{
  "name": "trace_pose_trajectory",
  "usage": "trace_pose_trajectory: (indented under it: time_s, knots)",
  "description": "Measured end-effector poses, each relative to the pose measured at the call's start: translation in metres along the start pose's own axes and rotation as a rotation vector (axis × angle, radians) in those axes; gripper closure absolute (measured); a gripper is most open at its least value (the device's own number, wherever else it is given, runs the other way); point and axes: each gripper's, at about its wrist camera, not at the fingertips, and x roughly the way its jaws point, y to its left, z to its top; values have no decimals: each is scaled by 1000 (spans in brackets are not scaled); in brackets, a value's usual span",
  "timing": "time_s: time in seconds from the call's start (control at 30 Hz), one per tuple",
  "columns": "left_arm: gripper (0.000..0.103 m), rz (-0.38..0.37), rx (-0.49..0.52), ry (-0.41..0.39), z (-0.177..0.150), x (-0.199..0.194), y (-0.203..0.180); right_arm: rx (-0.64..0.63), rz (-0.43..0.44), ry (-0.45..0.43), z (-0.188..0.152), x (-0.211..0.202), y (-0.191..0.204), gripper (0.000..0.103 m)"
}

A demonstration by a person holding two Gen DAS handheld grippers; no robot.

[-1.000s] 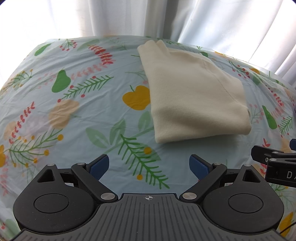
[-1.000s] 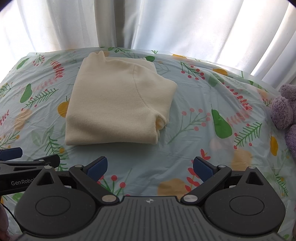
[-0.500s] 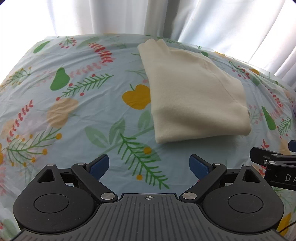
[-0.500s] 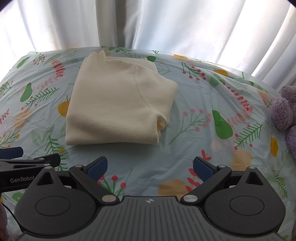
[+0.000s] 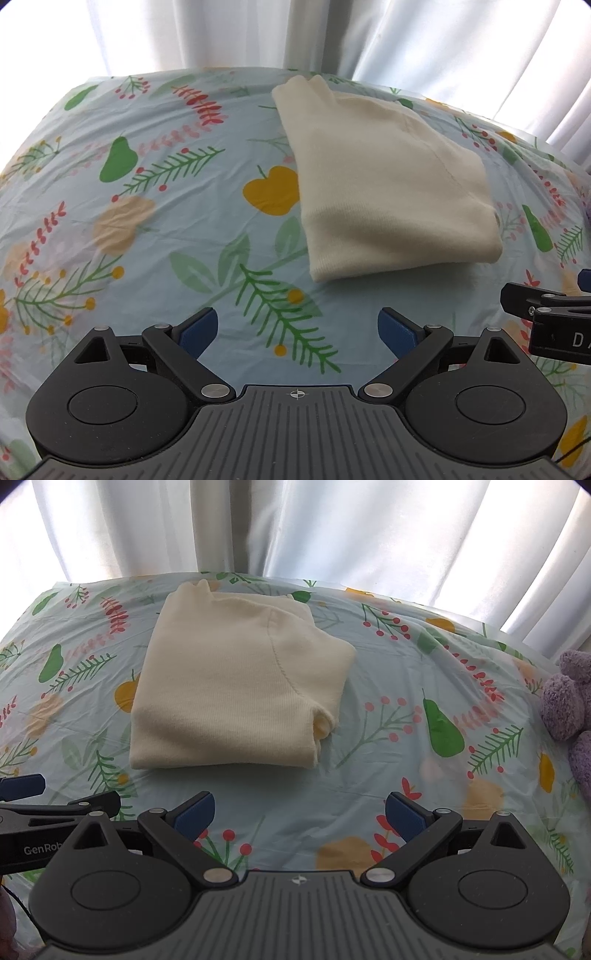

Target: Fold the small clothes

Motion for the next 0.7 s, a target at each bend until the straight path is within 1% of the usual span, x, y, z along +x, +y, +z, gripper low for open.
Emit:
trace_pose_trajectory:
  time_s: [0.7]
  knots:
    - [6, 20, 23, -12, -3, -2, -4, 1, -6, -2, 0, 0, 2, 4]
